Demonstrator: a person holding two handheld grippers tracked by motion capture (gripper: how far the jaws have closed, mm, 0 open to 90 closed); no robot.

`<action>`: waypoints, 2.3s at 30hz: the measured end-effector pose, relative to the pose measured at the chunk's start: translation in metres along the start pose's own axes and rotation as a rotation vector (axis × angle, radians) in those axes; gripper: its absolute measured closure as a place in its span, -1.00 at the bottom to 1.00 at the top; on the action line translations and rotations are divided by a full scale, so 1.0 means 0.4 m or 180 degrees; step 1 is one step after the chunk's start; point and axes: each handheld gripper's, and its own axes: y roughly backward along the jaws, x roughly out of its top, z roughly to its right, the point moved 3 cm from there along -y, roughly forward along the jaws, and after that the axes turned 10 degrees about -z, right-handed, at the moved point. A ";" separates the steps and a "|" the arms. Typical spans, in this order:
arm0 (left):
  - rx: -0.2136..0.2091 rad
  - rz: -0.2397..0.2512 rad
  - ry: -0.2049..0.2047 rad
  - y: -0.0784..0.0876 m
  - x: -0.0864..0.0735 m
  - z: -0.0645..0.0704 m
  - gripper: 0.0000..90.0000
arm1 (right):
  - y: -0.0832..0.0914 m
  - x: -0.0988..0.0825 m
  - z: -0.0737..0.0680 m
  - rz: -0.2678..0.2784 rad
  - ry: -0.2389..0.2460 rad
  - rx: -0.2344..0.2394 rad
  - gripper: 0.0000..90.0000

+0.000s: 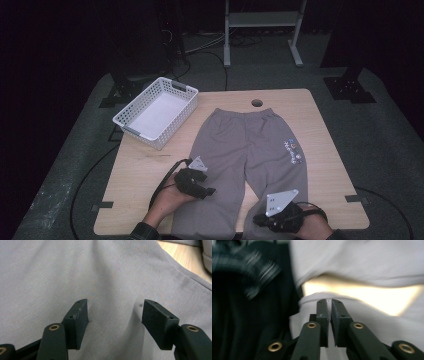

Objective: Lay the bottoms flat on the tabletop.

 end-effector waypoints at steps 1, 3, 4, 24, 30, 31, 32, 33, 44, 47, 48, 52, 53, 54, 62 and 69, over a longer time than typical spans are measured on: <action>-0.0005 0.0000 0.0003 0.000 0.000 0.000 -0.18 | 0.010 0.003 0.015 0.0050 -0.0037 -0.0073 0.83; -0.0012 0.0006 0.0012 0.000 0.000 -0.001 -0.18 | 0.021 0.009 0.052 0.0086 -0.0123 -0.0233 0.83; -0.0014 0.0005 0.0018 0.000 0.000 -0.001 -0.18 | 0.023 0.012 0.072 0.0100 -0.0160 -0.0287 0.84; 0.0137 -0.0087 -0.0053 0.014 -0.025 0.016 -0.17 | -0.081 0.048 0.144 -0.0350 0.0025 -0.0312 0.99; 0.0204 -0.0148 -0.0040 0.031 -0.062 0.046 -0.18 | -0.090 0.061 0.114 -0.0343 0.0107 -0.0185 0.99; 0.0214 -0.0153 -0.0029 0.033 -0.066 0.054 -0.18 | -0.090 0.060 0.109 -0.0336 0.0120 -0.0167 0.99; 0.0228 -0.0160 -0.0037 0.034 -0.071 0.063 -0.18 | -0.089 0.058 0.104 -0.0338 0.0124 -0.0148 0.99; 0.0243 -0.0170 -0.0047 0.035 -0.076 0.072 -0.18 | -0.089 0.056 0.099 -0.0335 0.0141 -0.0131 0.99; 0.0320 -0.0228 -0.0108 0.045 -0.109 0.138 -0.18 | -0.077 0.039 0.070 -0.0369 0.0149 -0.0028 0.99; 0.0313 -0.0226 -0.0091 0.044 -0.109 0.139 -0.19 | -0.076 0.039 0.068 -0.0380 0.0172 -0.0033 0.97; 0.0274 -0.0219 -0.0059 0.045 -0.107 0.137 -0.20 | -0.076 0.040 0.069 -0.0377 0.0159 -0.0023 0.93; 0.0243 -0.0169 0.0036 0.049 -0.105 0.126 -0.25 | -0.061 0.043 0.086 -0.0280 0.0057 -0.0029 0.80; 0.0255 -0.0151 0.0046 0.052 -0.105 0.123 -0.26 | -0.056 0.044 0.091 -0.0241 0.0057 -0.0040 0.76; 0.0258 -0.0148 0.0045 0.055 -0.104 0.121 -0.28 | -0.050 0.046 0.095 -0.0193 0.0014 -0.0064 0.70; 0.0467 -0.0051 0.0156 0.070 -0.108 0.100 -0.54 | -0.032 0.047 0.126 -0.0039 -0.0140 -0.0256 0.25; 0.0601 0.0042 0.0354 0.081 -0.120 0.068 -0.68 | -0.022 0.043 0.148 0.0058 -0.0325 -0.0435 -0.17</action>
